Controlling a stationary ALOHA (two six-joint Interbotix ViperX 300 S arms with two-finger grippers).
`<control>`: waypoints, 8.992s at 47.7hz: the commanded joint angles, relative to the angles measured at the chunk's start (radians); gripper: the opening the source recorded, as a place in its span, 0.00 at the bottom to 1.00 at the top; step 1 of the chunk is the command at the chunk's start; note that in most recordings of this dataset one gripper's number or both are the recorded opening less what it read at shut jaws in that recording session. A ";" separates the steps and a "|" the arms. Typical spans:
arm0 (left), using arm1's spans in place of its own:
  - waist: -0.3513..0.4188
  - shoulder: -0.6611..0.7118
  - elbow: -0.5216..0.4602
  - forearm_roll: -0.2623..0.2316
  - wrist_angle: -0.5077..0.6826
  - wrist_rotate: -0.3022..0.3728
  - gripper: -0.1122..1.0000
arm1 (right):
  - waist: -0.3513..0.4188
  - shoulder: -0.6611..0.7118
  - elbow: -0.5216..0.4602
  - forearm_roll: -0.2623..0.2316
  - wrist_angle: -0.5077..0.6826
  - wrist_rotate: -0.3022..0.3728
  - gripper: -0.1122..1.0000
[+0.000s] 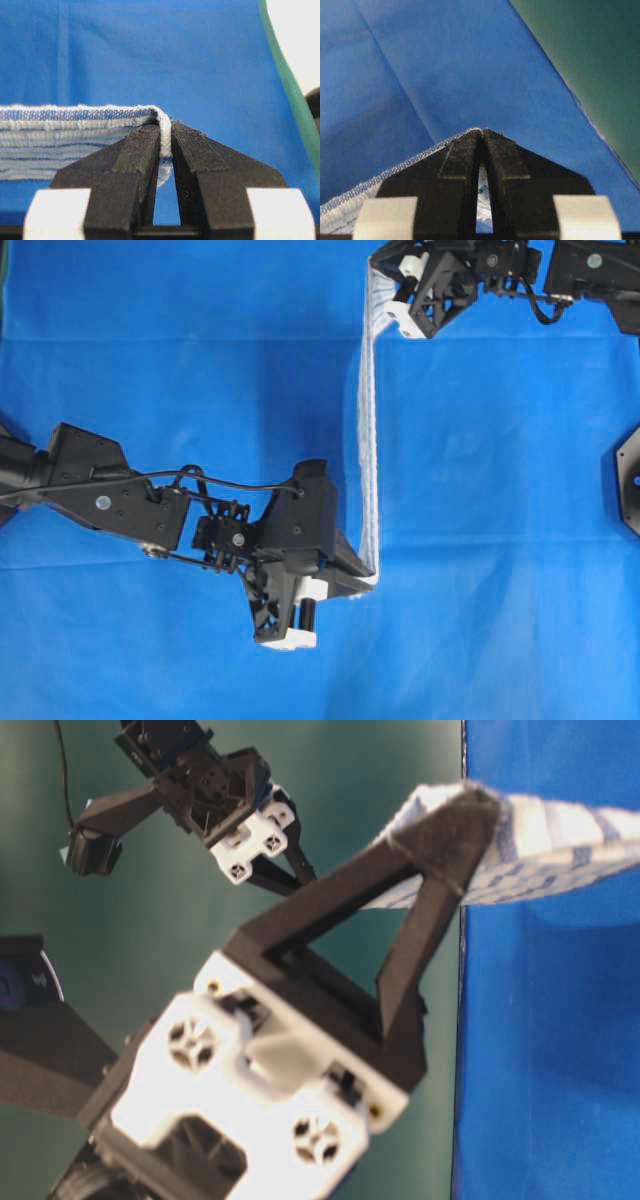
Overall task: Fold the blue towel.
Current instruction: 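Lift the strip and swing it vertical, right gripper moving to the top, then lay the strip down vertically on the table with both grippers, then open both grippers and retract them to the sides, then grasp the top corners of the vertical strip with both grippers, then pull the top corners down toward the bottom edge, folding the strip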
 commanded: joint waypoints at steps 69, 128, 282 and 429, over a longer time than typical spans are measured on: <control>-0.008 0.094 0.084 -0.006 -0.172 0.080 0.14 | -0.005 0.161 -0.052 -0.005 -0.041 -0.002 0.14; 0.044 -0.170 0.262 -0.005 -0.109 0.049 0.80 | 0.032 0.032 0.003 -0.015 -0.049 -0.041 0.59; 0.729 0.253 0.209 -0.005 -0.440 0.156 0.13 | -0.141 0.362 0.143 0.069 -0.397 -0.046 0.15; 0.147 -0.051 0.405 -0.006 -0.181 0.061 0.13 | 0.466 0.121 0.295 0.138 -0.236 0.129 0.15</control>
